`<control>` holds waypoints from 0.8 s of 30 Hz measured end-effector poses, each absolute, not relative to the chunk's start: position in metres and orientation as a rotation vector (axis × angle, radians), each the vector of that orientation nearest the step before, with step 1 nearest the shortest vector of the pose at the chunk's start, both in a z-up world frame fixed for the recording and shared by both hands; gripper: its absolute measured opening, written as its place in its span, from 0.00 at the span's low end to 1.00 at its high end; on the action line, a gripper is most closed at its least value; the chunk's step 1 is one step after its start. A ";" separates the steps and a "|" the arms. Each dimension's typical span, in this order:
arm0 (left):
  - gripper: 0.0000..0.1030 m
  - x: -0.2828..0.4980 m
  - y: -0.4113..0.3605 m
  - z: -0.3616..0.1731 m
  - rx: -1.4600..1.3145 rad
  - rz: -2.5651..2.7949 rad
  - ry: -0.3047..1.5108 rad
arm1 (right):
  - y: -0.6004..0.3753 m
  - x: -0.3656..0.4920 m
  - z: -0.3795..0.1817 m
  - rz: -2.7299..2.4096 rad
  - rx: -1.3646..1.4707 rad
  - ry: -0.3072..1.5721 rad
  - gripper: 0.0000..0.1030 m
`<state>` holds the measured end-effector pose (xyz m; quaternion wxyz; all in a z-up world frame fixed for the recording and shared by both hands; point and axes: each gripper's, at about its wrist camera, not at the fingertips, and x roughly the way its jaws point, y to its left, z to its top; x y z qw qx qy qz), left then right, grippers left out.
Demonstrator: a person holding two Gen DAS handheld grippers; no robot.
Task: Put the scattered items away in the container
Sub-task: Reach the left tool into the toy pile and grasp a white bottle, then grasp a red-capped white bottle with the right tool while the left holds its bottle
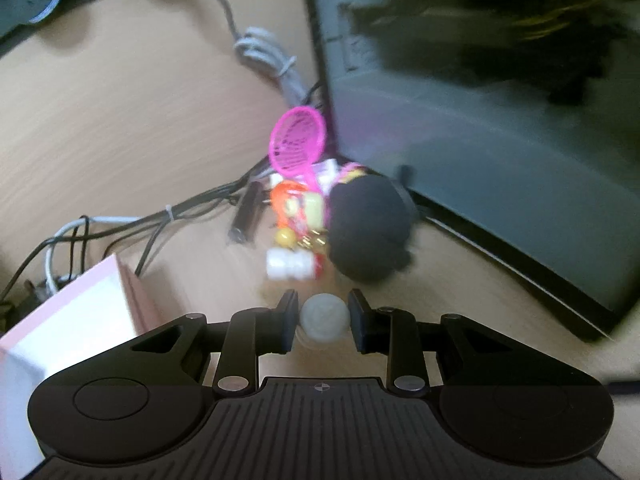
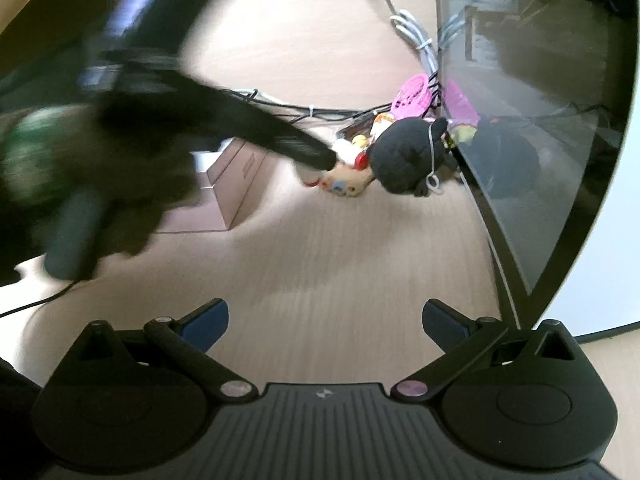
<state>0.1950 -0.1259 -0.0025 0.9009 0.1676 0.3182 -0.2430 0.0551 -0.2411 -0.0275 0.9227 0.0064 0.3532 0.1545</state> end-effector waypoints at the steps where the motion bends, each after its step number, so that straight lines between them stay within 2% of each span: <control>1: 0.30 0.182 -0.118 0.001 0.340 -0.525 0.661 | -0.242 0.057 -0.030 0.320 0.016 0.734 1.00; 9: 0.30 0.112 -0.058 -0.012 0.313 -0.530 0.750 | -0.249 0.061 -0.048 0.329 0.027 0.805 1.00; 14: 0.30 0.107 -0.032 -0.022 0.250 -0.445 0.811 | -0.257 0.064 -0.051 0.343 0.088 0.828 1.00; 24: 0.30 0.103 -0.018 -0.017 0.229 -0.417 0.799 | -0.248 0.075 -0.044 0.415 0.103 0.897 1.00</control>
